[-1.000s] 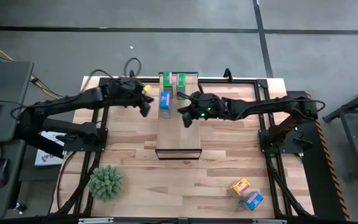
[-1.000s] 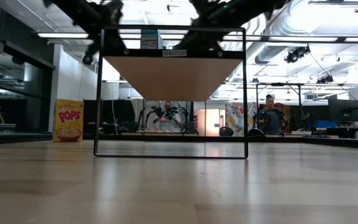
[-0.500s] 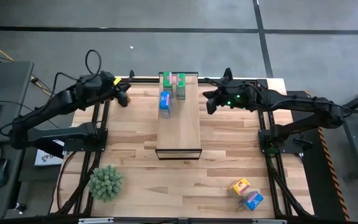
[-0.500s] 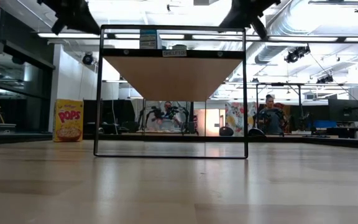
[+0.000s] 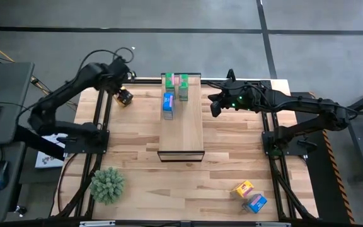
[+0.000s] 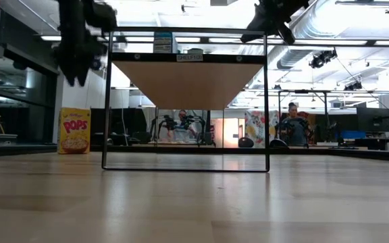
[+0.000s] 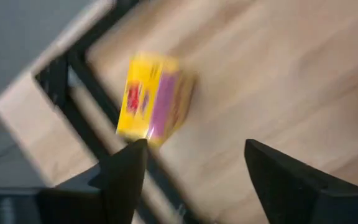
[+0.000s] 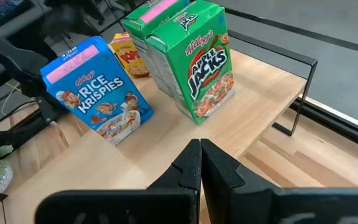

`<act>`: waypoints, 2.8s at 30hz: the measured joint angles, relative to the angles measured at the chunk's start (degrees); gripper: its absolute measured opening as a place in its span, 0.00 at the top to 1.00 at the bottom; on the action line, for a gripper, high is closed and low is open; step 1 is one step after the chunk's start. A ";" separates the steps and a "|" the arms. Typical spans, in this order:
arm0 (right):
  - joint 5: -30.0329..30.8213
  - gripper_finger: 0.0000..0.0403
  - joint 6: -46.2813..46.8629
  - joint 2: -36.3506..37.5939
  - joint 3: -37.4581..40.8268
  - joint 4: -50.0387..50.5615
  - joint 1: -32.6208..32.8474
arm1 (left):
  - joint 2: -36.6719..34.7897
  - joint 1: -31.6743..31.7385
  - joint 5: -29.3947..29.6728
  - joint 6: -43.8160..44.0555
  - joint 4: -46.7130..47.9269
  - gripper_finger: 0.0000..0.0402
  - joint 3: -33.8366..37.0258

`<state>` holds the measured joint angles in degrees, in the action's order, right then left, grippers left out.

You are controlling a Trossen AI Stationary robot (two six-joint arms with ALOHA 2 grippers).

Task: Stack cereal on shelf
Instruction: Put the left yellow cereal on the shelf

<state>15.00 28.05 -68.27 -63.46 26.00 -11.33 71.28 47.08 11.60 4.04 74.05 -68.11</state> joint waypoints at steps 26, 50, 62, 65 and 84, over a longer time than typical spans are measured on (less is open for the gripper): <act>0.02 1.00 -0.53 -0.02 0.00 -0.09 0.00 | 13.90 9.28 -1.03 -12.50 -7.28 0.27 0.02; 1.46 1.00 0.39 -0.02 0.00 -0.11 0.00 | 23.07 9.27 -1.62 -10.26 -3.79 0.30 0.04; 1.44 1.00 0.39 -0.02 0.00 -0.12 0.00 | 22.21 9.26 -0.92 -8.69 -2.31 0.53 -0.16; 1.42 1.00 0.39 -0.03 0.00 -0.13 0.00 | 21.26 9.26 -0.86 -8.51 1.82 0.56 -2.47; 1.36 1.00 0.39 -0.04 0.02 -0.13 0.00 | 1.81 -3.40 -21.00 4.95 16.02 0.69 -39.10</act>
<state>16.36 28.45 -68.31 -63.44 25.87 -11.33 73.09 43.68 -9.40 8.99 90.07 -107.22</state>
